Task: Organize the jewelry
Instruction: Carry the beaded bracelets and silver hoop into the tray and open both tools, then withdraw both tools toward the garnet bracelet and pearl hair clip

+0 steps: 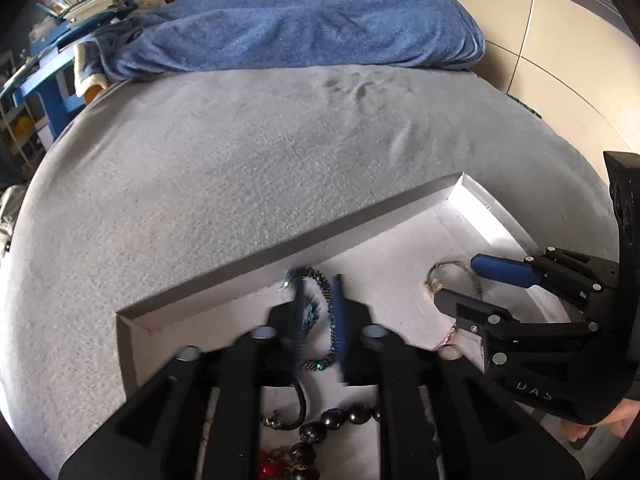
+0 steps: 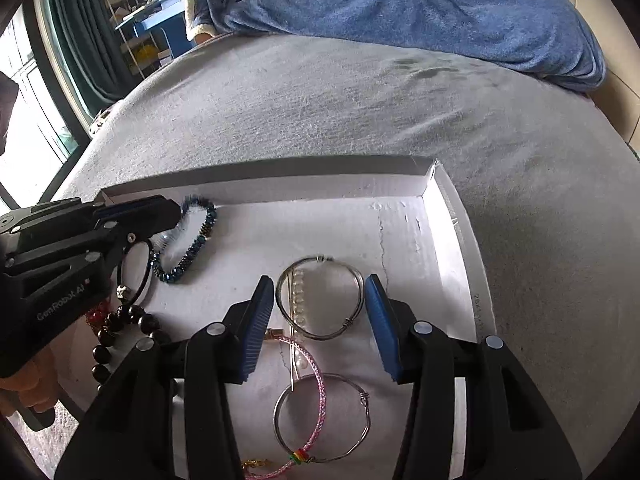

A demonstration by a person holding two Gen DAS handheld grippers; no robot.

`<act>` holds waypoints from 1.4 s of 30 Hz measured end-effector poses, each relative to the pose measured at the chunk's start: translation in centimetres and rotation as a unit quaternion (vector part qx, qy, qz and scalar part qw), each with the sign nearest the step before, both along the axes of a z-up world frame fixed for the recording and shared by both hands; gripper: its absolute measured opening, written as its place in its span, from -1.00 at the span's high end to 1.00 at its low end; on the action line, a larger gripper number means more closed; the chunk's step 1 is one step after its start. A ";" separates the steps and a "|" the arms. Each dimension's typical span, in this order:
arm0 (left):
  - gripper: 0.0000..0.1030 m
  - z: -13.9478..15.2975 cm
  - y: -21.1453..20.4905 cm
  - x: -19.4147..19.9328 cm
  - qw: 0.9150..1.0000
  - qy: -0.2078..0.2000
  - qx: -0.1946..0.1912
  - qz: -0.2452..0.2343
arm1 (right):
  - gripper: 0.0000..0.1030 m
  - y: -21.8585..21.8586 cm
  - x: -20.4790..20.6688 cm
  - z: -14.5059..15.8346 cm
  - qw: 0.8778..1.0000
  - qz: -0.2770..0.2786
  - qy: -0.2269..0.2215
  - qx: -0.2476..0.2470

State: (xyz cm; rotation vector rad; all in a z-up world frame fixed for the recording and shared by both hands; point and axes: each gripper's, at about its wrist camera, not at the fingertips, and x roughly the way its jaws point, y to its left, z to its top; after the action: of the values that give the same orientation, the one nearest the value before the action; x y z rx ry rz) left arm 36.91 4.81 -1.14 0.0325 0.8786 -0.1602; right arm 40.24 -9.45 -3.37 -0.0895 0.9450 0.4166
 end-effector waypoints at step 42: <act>-0.70 5.9 -0.7 -23.2 0.993 -0.112 0.001 0.024 | -0.74 -8.4 -17.3 7.3 0.994 -0.006 -0.099 0.039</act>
State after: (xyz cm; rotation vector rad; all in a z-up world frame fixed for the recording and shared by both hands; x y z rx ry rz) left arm 13.70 4.06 4.80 0.0305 0.6554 -0.1078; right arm 22.93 -17.85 3.96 -0.0523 0.7331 0.4241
